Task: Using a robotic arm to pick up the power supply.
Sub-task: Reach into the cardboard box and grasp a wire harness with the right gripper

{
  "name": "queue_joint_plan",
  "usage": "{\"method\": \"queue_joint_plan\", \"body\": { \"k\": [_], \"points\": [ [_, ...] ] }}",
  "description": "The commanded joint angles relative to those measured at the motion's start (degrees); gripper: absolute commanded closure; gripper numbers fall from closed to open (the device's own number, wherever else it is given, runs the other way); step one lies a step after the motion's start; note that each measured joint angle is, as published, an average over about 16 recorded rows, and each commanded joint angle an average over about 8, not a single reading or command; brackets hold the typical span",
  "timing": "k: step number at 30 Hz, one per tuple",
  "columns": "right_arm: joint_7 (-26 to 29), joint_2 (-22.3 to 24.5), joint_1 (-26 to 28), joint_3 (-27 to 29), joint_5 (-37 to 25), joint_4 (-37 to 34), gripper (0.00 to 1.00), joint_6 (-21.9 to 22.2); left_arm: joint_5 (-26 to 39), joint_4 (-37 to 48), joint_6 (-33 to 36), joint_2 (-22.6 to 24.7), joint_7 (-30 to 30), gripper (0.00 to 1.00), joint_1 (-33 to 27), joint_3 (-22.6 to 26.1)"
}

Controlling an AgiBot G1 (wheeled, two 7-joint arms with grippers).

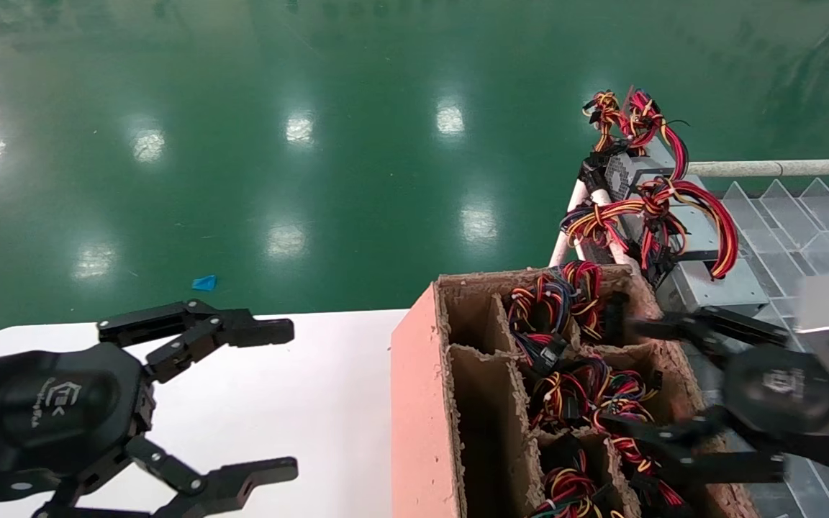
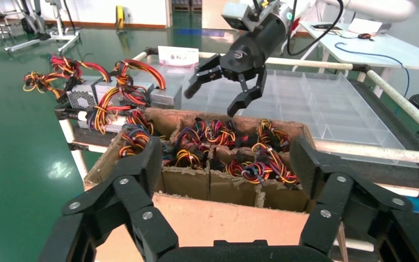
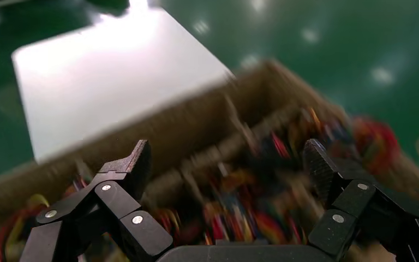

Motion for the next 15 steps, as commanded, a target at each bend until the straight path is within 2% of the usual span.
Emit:
{"method": "queue_joint_plan", "body": {
  "k": [1,5,6,7,15],
  "points": [
    [0.8,2.3,-1.4,0.4,-0.7,0.0,0.38,1.1,0.0,0.0,0.0,0.0,0.0,1.00,0.0,0.0],
    [2.1,4.7,-5.0,0.5,0.0,0.9,0.87,2.6,0.0,0.0,0.0,0.0,0.0,1.00,0.0,0.0],
    [2.2,5.1,-5.9,0.6,0.3,1.1,0.96,3.0,0.0,0.0,0.0,0.0,0.0,1.00,0.0,0.0],
    [2.3,5.4,-6.7,0.6,0.5,1.1,1.00,3.3,0.0,0.0,0.0,0.0,0.0,1.00,0.0,0.0],
    [0.9,5.3,-11.0,0.9,2.1,0.2,1.00,5.5,0.0,0.0,0.0,0.0,0.0,1.00,0.0,0.0]
  ]
}}
